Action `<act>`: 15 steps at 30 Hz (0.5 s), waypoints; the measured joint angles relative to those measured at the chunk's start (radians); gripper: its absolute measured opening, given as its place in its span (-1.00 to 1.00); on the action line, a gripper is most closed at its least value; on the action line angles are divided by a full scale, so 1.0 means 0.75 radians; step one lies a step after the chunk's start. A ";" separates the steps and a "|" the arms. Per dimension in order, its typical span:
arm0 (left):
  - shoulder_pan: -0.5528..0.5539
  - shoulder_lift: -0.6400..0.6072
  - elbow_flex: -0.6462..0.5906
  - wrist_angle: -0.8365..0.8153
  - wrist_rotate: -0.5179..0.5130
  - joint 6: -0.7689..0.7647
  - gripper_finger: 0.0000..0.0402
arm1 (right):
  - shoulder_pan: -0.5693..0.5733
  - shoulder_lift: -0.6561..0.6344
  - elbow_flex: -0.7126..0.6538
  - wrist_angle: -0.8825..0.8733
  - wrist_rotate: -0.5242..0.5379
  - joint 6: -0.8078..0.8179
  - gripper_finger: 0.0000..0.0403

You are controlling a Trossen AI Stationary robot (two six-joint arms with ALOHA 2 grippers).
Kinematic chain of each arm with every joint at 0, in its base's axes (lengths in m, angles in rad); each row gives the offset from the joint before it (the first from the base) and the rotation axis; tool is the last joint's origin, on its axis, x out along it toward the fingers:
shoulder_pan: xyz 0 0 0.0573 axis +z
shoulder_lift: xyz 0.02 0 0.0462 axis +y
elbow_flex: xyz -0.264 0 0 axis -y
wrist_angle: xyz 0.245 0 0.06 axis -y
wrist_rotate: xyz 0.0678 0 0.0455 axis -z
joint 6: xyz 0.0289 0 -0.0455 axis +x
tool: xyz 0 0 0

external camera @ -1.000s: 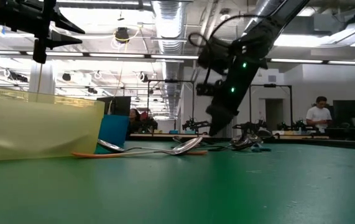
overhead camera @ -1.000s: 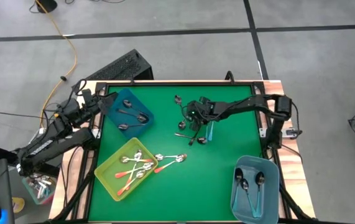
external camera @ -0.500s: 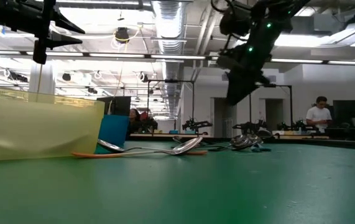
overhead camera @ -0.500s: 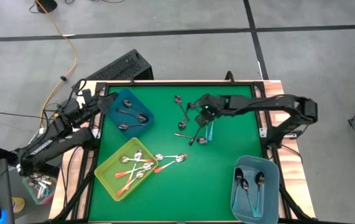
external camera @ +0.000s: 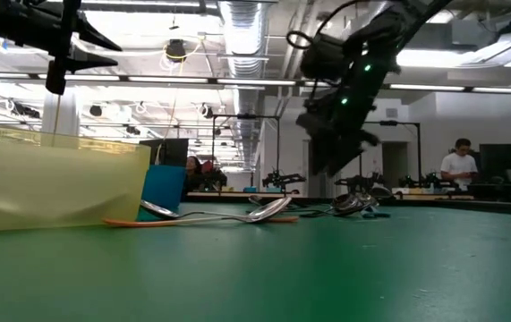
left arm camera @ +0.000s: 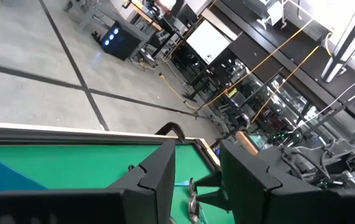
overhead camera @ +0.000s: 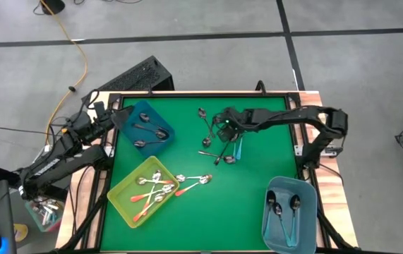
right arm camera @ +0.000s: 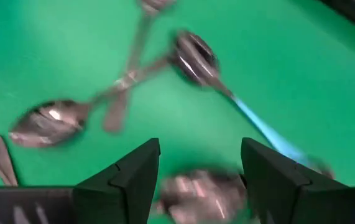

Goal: Sort silverware by color (type)
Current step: Put the black spoon into the dark blue bin

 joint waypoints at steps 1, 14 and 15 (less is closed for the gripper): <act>0.000 0.000 0.000 -0.004 0.000 0.000 -0.45 | 0.000 0.021 0.000 0.046 -0.012 -0.073 0.18; 0.001 0.001 0.000 -0.034 -0.011 0.006 -0.45 | -0.072 0.256 0.199 -0.181 -0.135 -0.189 0.19; 0.001 0.001 0.000 -0.035 -0.012 0.006 -0.45 | -0.070 0.258 0.199 -0.220 -0.136 -0.186 0.19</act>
